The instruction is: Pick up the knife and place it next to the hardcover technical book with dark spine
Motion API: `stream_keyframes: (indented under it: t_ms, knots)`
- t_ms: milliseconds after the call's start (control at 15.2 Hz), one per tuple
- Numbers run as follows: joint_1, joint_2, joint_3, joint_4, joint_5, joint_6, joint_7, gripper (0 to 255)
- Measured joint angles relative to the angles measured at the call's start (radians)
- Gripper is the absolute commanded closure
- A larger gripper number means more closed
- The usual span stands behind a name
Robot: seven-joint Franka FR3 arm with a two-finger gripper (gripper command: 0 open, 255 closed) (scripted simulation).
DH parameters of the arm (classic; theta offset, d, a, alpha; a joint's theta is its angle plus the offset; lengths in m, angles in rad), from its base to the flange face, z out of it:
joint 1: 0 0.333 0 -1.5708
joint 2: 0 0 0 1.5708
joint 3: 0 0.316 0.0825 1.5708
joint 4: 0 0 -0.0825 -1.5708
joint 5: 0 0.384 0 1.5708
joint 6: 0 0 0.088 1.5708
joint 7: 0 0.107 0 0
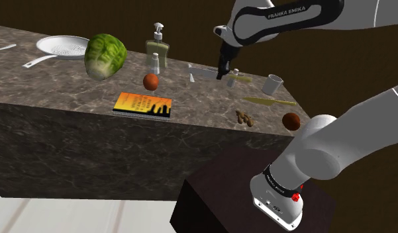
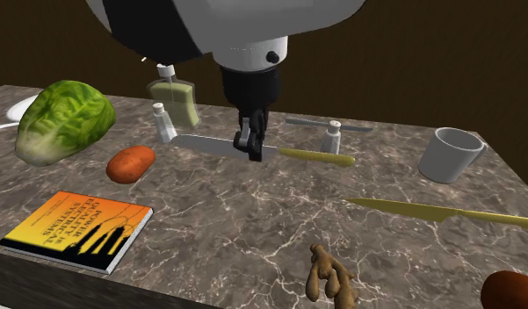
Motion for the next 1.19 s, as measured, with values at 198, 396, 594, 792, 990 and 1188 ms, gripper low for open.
stream_keyframes:
  t_ms: [198,396,594,792,990,1188]
  knots:
    - [0.022,-0.052,0.052,-0.051,0.003,-0.009,0.072,255]
    - [0.046,-0.104,0.106,-0.094,0.012,-0.025,0.143,255]
    - [0.052,-0.114,0.120,-0.135,0.012,0.003,0.168,255]
    - [0.052,-0.101,0.122,-0.164,0.010,0.044,0.176,255]
    - [0.050,-0.083,0.119,-0.187,0.006,0.085,0.179,255]
    - [0.048,-0.056,0.114,-0.209,0.001,0.134,0.180,255]
